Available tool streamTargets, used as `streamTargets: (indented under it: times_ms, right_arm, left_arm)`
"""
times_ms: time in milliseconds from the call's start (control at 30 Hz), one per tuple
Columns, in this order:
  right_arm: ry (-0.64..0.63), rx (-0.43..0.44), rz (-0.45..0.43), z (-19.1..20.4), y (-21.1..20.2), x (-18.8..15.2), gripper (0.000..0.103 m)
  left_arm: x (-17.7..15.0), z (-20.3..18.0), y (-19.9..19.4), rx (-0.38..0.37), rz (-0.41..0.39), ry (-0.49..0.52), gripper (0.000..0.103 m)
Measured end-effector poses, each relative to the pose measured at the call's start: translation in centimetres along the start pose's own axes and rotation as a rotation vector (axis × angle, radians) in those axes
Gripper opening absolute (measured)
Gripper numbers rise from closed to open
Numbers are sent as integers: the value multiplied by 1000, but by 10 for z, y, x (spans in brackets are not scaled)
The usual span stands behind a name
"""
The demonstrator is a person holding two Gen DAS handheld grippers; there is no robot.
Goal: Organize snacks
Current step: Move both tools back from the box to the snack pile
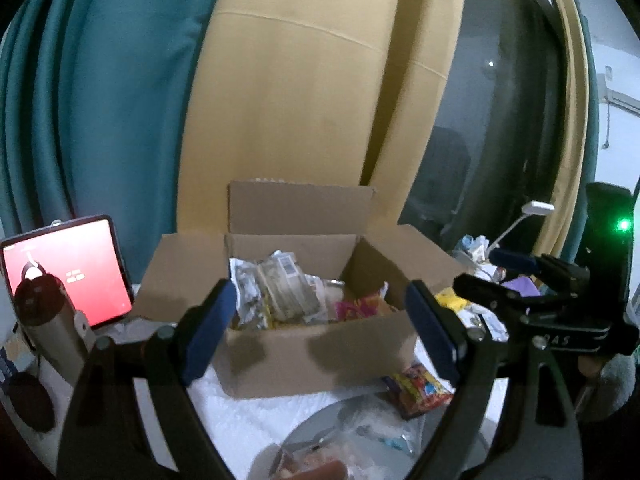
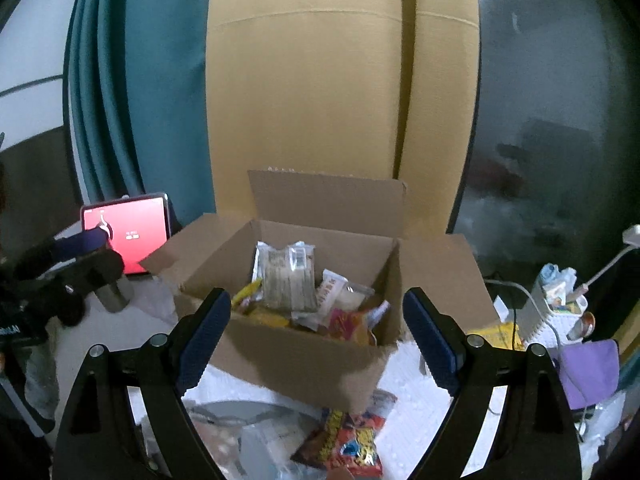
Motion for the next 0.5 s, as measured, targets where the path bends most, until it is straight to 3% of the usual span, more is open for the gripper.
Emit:
streamTargets:
  times_ms: [500]
  right_arm:
    - [17, -12, 44, -9, -34, -53, 90]
  left_arm:
    - [-40, -35, -28, -63, 37, 10, 87]
Point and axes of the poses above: each gripper's, at about its wrist camera, not at the fingertips, and y roughly the way its jaws point, z to its left, x to its top, the point moved 2 cm from there along y, roughly the way its jaws point, and after that the axes turned 6 degrees about y, right-handed, at the moved point
